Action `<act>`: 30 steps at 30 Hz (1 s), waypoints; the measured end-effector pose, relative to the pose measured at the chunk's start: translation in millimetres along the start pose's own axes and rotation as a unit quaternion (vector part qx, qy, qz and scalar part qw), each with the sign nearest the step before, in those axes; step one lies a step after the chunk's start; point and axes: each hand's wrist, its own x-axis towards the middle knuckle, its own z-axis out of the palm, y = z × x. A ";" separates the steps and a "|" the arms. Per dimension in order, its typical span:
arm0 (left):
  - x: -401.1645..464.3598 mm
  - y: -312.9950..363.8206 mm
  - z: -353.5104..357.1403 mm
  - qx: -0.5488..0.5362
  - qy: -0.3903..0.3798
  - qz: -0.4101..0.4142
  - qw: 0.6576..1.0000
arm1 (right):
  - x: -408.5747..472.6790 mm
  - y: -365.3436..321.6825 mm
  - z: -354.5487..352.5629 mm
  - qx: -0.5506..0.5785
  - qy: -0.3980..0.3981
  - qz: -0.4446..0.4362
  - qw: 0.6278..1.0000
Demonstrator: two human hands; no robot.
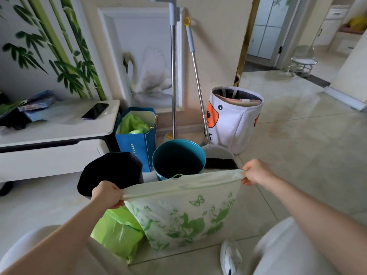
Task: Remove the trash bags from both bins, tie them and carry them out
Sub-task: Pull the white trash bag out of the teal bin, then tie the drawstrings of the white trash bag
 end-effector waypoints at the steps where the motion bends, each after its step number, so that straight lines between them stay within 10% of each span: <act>1: 1.6 1.4 0.0 0.009 -0.001 0.002 1.000 | 2.6 -0.4 0.6 -0.001 0.002 0.000 1.000; 9: 14.7 -5.0 -0.1 0.150 -0.062 0.028 0.986 | 0.9 -4.2 -3.0 0.081 -0.116 0.035 0.989; 19: 20.1 29.9 26.4 0.291 -0.161 0.264 0.905 | 2.3 -6.9 7.4 0.053 -0.128 0.027 0.990; 30: 14.0 56.1 78.3 0.210 -0.183 0.330 0.902 | -32.2 -27.1 32.2 -0.320 -0.017 -0.226 0.920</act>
